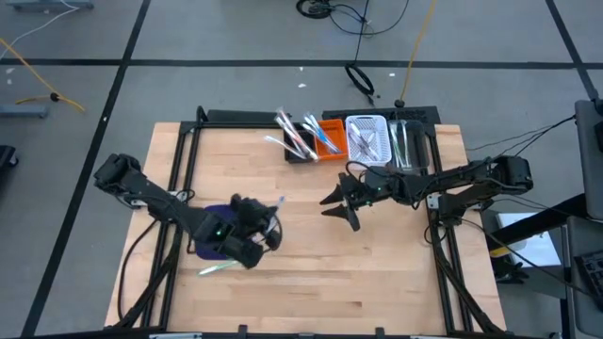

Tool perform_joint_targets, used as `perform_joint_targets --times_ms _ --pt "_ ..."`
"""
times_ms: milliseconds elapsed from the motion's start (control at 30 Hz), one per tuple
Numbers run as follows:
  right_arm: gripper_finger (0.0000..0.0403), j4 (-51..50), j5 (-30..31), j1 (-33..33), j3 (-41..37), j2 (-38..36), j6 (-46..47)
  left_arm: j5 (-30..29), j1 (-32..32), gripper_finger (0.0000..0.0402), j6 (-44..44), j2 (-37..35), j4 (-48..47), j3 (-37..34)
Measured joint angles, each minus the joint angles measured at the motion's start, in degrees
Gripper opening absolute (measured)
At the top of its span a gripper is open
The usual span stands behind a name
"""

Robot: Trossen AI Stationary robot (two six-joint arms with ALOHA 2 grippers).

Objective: Pick & Place Toothbrushes
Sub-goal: Put the blue toothbrush into the orange bin

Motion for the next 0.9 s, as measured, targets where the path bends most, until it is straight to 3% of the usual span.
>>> perform_joint_targets --times_ms 167,367,533,733,900 --pt "0.016 3.6 4.0 0.0 0.0 0.0 -1.6 0.9 4.9 0.0 23.3 0.0 20.0 0.0" --pt "0.016 7.3 3.8 0.0 0.0 0.0 -4.5 10.3 10.4 0.0 41.8 0.1 37.4 0.0" --pt "0.016 9.5 4.3 0.0 0.0 0.0 -6.0 15.3 13.6 0.0 46.4 1.6 42.8 0.0" --pt "0.016 9.6 10.2 -0.1 0.0 0.0 -6.0 20.1 15.7 0.0 49.1 4.1 47.8 0.0" --pt "0.016 9.7 9.8 0.0 0.0 0.0 -6.0 20.2 16.8 0.0 49.3 4.1 48.0 0.0"
